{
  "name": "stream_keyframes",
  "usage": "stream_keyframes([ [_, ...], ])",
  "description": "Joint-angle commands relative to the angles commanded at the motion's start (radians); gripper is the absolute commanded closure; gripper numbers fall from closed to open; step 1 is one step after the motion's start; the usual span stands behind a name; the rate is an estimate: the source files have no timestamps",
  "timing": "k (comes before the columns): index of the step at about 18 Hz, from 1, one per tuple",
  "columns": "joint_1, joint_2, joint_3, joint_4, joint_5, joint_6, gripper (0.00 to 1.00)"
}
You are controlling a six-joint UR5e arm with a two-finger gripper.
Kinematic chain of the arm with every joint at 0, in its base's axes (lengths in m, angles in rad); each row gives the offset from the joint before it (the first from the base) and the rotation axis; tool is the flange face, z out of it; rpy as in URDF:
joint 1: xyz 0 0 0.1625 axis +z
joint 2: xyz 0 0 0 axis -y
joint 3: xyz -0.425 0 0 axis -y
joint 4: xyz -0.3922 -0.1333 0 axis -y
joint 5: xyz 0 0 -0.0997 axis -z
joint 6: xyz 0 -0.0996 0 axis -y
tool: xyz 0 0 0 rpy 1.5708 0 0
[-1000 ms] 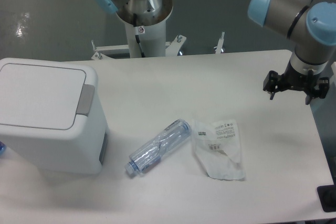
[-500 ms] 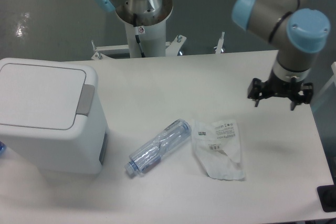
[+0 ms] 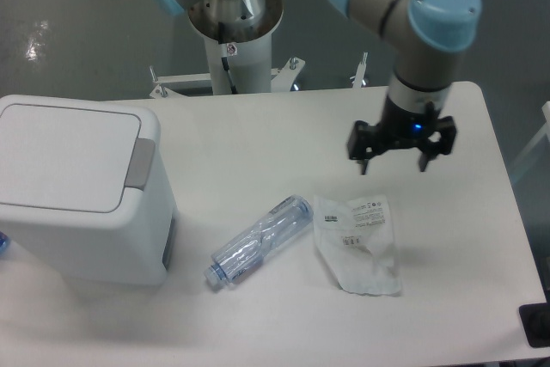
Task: Open the trash can
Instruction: 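Move the open gripper across the table toward the white trash can lid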
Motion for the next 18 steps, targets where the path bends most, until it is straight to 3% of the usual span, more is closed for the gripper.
stream_keyframes([
  [4,-0.071,0.018,0.011,-0.018,0.003,-0.067,0.00],
  [10,-0.158,0.071,0.018,-0.112,0.003,-0.141,0.00],
  [18,-0.295,0.075,0.037,-0.100,-0.003,-0.267,0.00],
])
